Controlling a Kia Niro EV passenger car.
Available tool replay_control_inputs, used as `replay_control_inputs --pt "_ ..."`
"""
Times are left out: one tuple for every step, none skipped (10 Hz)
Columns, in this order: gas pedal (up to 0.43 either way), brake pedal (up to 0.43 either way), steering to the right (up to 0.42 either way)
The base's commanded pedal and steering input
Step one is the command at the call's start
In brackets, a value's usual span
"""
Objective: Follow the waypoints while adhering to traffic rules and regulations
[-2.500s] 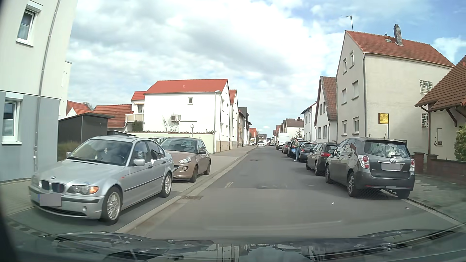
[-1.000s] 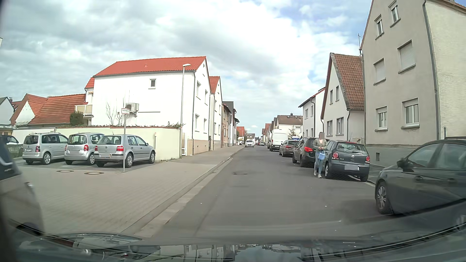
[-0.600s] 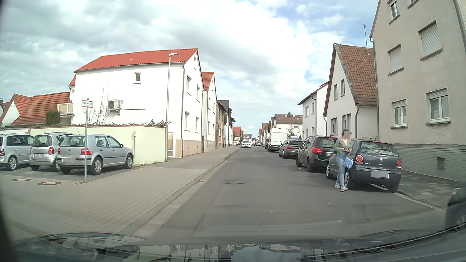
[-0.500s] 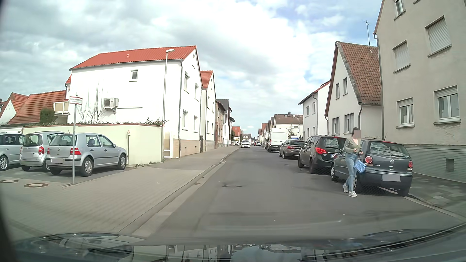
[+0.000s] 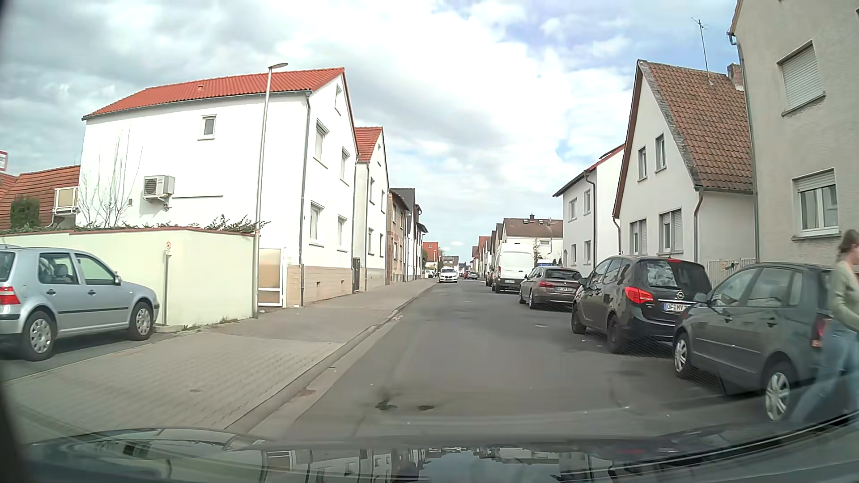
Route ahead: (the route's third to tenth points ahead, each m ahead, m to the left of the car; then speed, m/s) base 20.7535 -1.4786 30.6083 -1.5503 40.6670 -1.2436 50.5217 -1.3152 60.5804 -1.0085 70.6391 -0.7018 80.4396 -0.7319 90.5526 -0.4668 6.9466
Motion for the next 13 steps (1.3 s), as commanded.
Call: replay_control_inputs --pt "0.130 0.000 0.006" --pt "0.130 0.000 0.006" --pt "0.130 0.000 0.003" --pt "0.130 0.000 0.001" --pt "0.130 0.000 -0.001" --pt "0.130 0.000 -0.004" --pt "0.138 0.000 -0.005" --pt "0.150 0.000 -0.004" --pt "0.150 0.000 -0.004" --pt "0.150 0.000 -0.008" --pt "0.150 0.000 -0.010" --pt "0.150 0.000 0.002" --pt "0.150 0.000 0.015"
